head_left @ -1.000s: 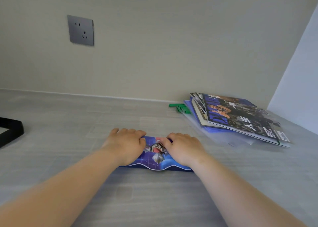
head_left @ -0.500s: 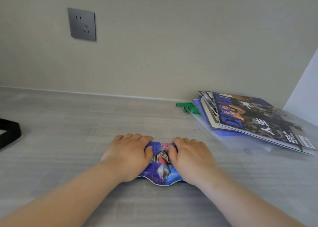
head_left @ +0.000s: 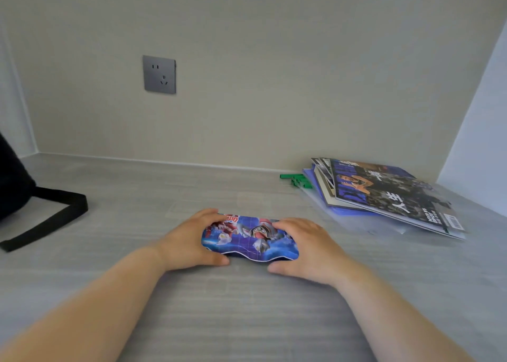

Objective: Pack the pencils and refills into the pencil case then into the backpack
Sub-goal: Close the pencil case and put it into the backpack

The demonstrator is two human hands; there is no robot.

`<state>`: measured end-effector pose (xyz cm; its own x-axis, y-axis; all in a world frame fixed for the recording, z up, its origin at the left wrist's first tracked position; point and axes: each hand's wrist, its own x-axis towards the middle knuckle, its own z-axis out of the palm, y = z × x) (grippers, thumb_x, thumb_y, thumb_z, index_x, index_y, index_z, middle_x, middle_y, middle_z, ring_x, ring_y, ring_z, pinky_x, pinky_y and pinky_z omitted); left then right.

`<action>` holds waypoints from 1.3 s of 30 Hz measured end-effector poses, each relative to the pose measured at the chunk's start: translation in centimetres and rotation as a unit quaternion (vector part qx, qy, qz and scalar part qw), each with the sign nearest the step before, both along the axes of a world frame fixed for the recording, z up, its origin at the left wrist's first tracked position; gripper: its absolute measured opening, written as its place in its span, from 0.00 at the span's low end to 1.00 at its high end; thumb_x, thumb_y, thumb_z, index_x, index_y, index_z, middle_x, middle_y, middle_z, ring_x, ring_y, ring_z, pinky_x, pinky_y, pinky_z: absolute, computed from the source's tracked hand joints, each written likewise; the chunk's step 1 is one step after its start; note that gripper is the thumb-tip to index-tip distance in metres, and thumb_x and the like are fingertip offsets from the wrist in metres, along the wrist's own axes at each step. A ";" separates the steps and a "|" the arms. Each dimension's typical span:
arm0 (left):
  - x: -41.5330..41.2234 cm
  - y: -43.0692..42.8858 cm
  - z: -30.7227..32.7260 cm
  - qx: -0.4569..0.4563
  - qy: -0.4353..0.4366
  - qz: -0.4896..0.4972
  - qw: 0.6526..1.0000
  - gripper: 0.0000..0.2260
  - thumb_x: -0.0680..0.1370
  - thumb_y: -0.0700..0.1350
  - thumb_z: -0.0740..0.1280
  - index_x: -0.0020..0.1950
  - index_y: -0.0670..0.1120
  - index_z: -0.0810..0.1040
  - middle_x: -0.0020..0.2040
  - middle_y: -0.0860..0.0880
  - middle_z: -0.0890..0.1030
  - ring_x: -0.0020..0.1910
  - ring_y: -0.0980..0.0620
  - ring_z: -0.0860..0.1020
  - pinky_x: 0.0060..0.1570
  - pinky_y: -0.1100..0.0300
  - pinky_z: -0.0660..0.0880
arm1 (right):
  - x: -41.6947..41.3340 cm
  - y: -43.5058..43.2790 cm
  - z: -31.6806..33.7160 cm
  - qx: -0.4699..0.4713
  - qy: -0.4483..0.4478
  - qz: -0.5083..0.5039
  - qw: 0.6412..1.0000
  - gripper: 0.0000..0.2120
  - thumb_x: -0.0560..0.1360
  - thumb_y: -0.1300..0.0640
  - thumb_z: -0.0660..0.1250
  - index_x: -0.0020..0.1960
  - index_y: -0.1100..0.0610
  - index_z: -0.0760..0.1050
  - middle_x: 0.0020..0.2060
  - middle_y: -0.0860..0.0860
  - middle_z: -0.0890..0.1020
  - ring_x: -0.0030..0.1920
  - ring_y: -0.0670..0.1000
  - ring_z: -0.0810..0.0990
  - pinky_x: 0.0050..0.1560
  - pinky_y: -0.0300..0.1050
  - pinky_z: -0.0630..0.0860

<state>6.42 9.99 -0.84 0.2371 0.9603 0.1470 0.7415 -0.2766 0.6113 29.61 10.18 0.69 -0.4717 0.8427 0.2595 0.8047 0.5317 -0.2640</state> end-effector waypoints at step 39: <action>-20.2 -23.0 8.9 0.193 0.050 0.263 0.944 0.16 0.68 0.57 0.67 0.55 0.60 0.73 0.50 0.60 0.82 0.50 0.58 0.78 0.55 0.57 0.75 | -27.5 -8.3 9.1 0.141 -0.005 0.255 0.957 0.12 0.68 0.53 0.66 0.50 0.48 0.68 0.49 0.48 0.80 0.48 0.55 0.77 0.38 0.44 0.64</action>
<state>-13.76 -13.05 8.10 -0.2268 0.8279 0.5129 0.8866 -0.0424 0.4605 2.06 1.84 9.78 -0.8062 0.3991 0.4369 0.4232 0.9049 -0.0456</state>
